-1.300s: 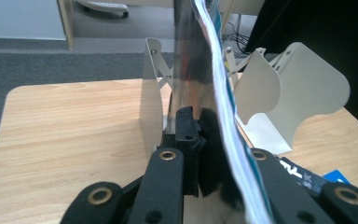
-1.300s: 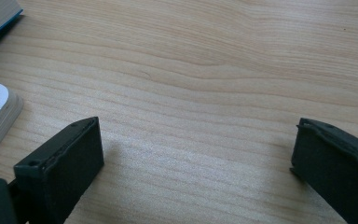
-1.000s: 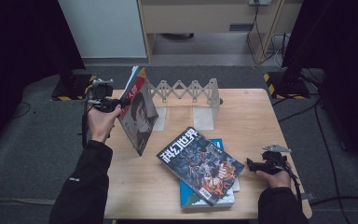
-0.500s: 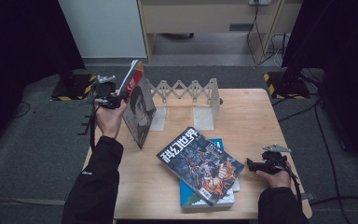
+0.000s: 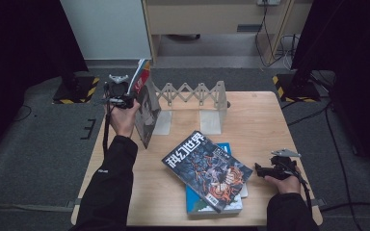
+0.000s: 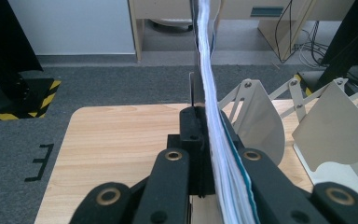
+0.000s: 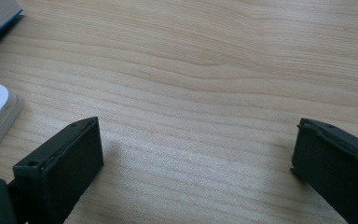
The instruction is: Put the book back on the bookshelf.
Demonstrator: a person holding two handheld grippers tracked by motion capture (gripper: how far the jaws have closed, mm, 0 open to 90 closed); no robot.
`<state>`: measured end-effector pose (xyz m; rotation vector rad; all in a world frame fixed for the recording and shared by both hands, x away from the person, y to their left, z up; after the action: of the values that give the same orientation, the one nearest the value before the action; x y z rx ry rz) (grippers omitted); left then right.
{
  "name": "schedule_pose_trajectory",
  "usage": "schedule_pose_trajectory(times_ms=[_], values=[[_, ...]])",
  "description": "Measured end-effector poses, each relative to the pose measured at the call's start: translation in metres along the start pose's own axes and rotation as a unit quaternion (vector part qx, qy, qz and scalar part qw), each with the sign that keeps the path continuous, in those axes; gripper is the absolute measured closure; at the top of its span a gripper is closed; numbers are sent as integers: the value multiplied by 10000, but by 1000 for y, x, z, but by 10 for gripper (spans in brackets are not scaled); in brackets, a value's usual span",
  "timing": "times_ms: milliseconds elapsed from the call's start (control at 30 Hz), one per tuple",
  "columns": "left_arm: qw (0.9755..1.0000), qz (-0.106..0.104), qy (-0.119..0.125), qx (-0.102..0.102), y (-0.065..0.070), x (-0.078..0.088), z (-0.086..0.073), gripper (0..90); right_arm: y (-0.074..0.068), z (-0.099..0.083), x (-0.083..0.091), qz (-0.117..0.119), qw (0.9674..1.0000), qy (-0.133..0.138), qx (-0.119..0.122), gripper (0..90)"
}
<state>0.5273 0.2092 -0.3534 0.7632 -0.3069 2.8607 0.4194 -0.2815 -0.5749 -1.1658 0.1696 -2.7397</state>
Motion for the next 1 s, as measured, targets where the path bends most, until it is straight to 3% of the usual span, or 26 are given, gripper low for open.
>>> schedule_pose_trajectory(times_ms=[200,333,400,533,600,733,1000], values=[[10000,-85,-11,-18,0,0,0,854,0,0,0,-1,10000,0,-1,19],[9996,-211,119,-140,2,3,1,749,0,0,0,-1,10000,0,0,19],[9991,-283,299,-137,3,6,0,700,0,0,0,-2,10000,0,-2,19],[9964,-532,660,35,2,14,-2,579,0,0,0,-2,10000,0,-3,19],[9955,-557,769,-20,1,20,-3,541,0,0,0,-2,10000,0,-2,19],[9908,-621,1200,-48,-4,35,-5,412,0,0,0,-1,10000,0,-3,19],[9853,-916,1441,-40,-11,60,-25,311,0,0,0,-8,10000,-7,-24,17]])
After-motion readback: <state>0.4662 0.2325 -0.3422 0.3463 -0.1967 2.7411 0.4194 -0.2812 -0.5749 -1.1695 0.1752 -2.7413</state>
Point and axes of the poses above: each handheld gripper's, and its own axes: x roughly backward along the jaws, z roughly out of its top, y roughly to its right, the point moved 5 cm from there along -x, roughly forward along the jaws, and after that the axes turned 13 degrees about -x, right-handed, at the moved point
